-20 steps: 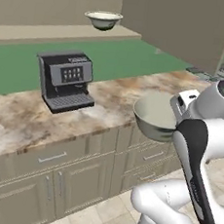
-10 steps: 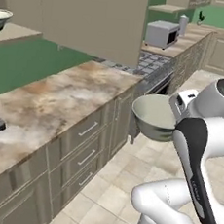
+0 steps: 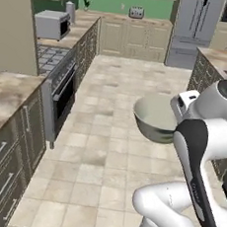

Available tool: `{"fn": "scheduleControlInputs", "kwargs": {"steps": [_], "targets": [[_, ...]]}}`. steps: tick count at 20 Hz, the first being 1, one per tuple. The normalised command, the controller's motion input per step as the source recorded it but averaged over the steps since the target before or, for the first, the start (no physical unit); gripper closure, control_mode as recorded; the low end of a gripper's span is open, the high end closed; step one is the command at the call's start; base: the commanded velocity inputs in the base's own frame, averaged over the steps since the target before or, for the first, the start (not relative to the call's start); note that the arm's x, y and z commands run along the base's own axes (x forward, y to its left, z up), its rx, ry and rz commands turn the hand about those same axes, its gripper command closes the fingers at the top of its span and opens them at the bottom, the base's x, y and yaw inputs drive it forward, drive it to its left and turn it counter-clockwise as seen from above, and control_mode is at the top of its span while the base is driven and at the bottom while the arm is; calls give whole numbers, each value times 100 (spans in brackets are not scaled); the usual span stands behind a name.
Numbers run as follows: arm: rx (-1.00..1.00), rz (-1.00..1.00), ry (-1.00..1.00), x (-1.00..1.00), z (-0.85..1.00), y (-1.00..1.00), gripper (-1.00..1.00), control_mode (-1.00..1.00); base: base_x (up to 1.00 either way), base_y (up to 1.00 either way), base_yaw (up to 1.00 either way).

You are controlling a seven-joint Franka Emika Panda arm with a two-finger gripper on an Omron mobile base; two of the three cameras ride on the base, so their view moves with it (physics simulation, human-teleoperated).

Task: Pick up the bowls from the cabinet and place each bowl in front of a stool on the dining counter.

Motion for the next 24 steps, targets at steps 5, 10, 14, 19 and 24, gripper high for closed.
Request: {"fn": "scheduleControlInputs", "kwargs": {"steps": [5, 10, 14, 19, 24], "targets": [[0, 0, 0, 0, 0, 0, 100, 100, 6, -96, -75], [0, 0, 0, 0, 0, 0, 100, 100, 0, -86, -65], [0, 0, 0, 0, 0, 0, 100, 100, -21, -92, -54], [0, 0, 0, 0, 0, 0, 100, 100, -2, -100, -38], [0, 0, 0, 0, 0, 0, 100, 100, 0, -100, -8]]}}
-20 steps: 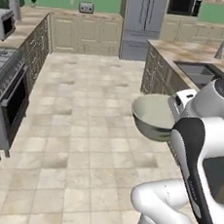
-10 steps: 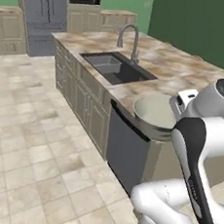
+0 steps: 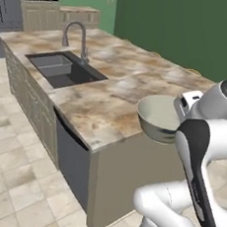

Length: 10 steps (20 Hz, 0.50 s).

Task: Pick up the bowls from the cabinet and place each bowl in front of a stool on the dining counter.

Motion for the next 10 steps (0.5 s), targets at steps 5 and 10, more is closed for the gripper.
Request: {"fn": "scheduleControlInputs", "kwargs": {"steps": [5, 10], "targets": [[0, 0, 0, 0, 0, 0, 100, 100, 0, -100, 0], [0, 0, 0, 0, 0, 0, 100, 100, 3, -100, 0]]}}
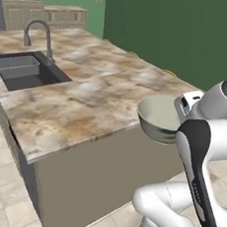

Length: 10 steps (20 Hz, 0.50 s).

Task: Pick up the bowls from the cabinet and place each bowl in front of a stool on the dining counter.

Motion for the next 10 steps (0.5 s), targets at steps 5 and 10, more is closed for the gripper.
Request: {"fn": "scheduleControlInputs", "kwargs": {"steps": [5, 10], "targets": [[0, 0, 0, 0, 0, 0, 100, 100, 3, -100, 0], [0, 0, 0, 0, 0, 0, 100, 100, 40, -100, 4]]}}
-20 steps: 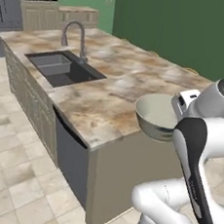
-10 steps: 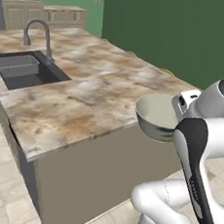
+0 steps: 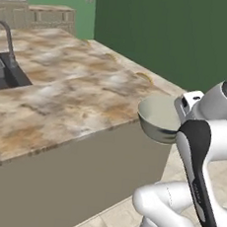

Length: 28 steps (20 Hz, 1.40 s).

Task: Pick up the bowls from the cabinet and place each bowl in front of a stool on the dining counter.

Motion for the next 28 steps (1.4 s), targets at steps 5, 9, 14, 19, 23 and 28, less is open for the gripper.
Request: {"fn": "scheduleControlInputs", "kwargs": {"steps": [5, 9, 14, 19, 23, 28], "targets": [[0, 0, 0, 0, 0, 0, 100, 100, 43, -100, 4], [0, 0, 0, 0, 0, 0, 100, 100, 24, -100, 4], [0, 0, 0, 0, 0, 0, 100, 100, 29, -100, 7], [0, 0, 0, 0, 0, 0, 100, 100, 20, -100, 20], [0, 0, 0, 0, 0, 0, 100, 100, 27, -100, 23], [0, 0, 0, 0, 0, 0, 100, 100, 29, -100, 19]]}}
